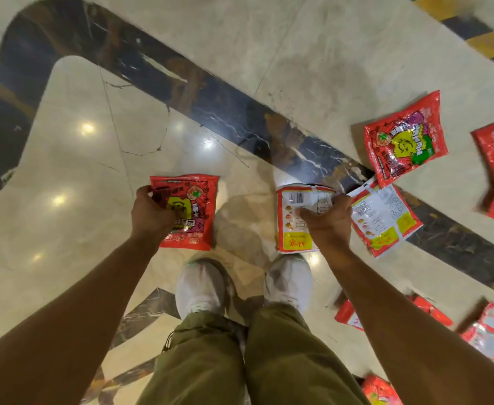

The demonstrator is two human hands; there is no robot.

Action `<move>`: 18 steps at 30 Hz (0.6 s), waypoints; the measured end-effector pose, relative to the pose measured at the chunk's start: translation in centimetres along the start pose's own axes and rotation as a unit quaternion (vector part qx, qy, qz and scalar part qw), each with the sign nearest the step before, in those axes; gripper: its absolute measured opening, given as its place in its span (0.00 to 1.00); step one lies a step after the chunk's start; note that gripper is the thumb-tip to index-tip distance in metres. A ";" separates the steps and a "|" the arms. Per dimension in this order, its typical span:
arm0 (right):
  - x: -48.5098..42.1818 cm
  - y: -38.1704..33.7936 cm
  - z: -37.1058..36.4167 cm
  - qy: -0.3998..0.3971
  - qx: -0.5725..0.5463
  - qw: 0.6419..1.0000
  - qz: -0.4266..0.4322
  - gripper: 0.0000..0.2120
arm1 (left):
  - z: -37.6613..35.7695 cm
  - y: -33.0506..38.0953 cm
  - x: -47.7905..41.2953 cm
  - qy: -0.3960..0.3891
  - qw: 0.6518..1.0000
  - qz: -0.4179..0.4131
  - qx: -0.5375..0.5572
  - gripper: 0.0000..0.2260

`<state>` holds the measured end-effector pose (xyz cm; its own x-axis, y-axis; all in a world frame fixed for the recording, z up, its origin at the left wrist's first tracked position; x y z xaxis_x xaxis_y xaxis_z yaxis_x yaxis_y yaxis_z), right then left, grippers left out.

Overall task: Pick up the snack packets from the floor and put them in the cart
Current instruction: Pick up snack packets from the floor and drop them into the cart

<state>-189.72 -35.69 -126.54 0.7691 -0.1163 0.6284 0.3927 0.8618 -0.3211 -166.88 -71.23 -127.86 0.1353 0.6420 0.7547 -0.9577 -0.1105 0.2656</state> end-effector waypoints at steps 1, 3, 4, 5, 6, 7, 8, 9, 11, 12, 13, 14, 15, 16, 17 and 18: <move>0.3 -0.2 -0.2 -0.008 -0.005 1.000 0.001 0.35 | 0.0 -0.2 0.1 -0.007 1.000 0.019 0.020 0.34; 0.8 -0.7 -0.2 -0.021 -0.012 1.000 -0.010 0.34 | -0.1 -0.3 0.6 -0.031 0.997 0.046 0.051 0.25; 0.9 -1.0 0.0 -0.025 -0.019 0.999 -0.015 0.34 | -0.2 -0.4 0.8 -0.052 0.995 0.058 0.069 0.21; 1.0 -1.4 0.2 -0.028 -0.028 0.999 -0.015 0.34 | -0.4 -0.3 1.2 -0.076 0.990 0.067 0.093 0.18; 1.2 -1.7 0.6 -0.032 -0.031 0.999 -0.016 0.34 | -0.4 -0.2 1.7 -0.100 0.986 0.070 0.114 0.16; 1.5 -2.1 1.1 -0.034 -0.038 0.999 -0.018 0.33 | -0.3 0.1 2.2 -0.118 0.982 0.069 0.128 0.15; 1.8 -2.3 1.7 -0.036 -0.044 0.998 -0.021 0.33 | 0.0 0.4 2.9 -0.130 0.980 0.067 0.135 0.14; 2.4 -2.7 2.5 -0.037 -0.054 0.998 -0.022 0.32 | 0.5 0.8 3.6 -0.138 0.978 0.065 0.140 0.14; 4.0 -3.5 4.4 -0.043 -0.085 0.995 -0.015 0.32 | 1.9 2.1 5.7 -0.149 0.975 0.061 0.154 0.13; 5.1 -4.0 5.5 -0.053 -0.104 0.993 -0.015 0.31 | 2.7 2.9 6.9 -0.154 0.973 0.058 0.161 0.14; 6.3 -4.4 6.6 -0.066 -0.130 0.989 -0.014 0.30 | 3.7 3.8 8.3 -0.155 0.972 0.054 0.167 0.14; 7.7 -4.8 7.9 -0.076 -0.155 0.985 -0.019 0.30 | 4.9 5.0 9.9 -0.157 0.972 0.047 0.171 0.14; 9.1 -5.1 9.4 -0.084 -0.184 0.979 -0.023 0.31 | 6.2 6.3 11.5 -0.159 0.971 0.037 0.173 0.14; 10.5 -5.3 11.0 -0.094 -0.213 0.972 -0.031 0.32 | 7.6 7.7 13.3 -0.162 0.971 0.028 0.173 0.14; 12.1 -5.9 12.9 -0.102 -0.246 0.963 -0.034 0.34 | 9.1 9.3 15.1 -0.168 0.971 0.018 0.172 0.14; 13.9 -6.6 14.9 -0.108 -0.278 0.954 -0.036 0.36 | 10.8 11.4 17.3 -0.176 0.969 0.002 0.171 0.14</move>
<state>-189.17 -35.58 -105.13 0.6327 -0.0092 0.7744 0.6930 0.4529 -0.5609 -172.69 -69.56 -105.31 0.2668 0.3482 0.8986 -0.8270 -0.3960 0.3990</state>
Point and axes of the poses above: each hand's wrist, its own x-axis away from the middle knuckle, its own z-axis out of the back of the hand, y = z × x, the point moved 9 cm from there along -x, towards the middle knuckle, and after that the axes turned 3 degrees about -x, right-handed, at the moved point
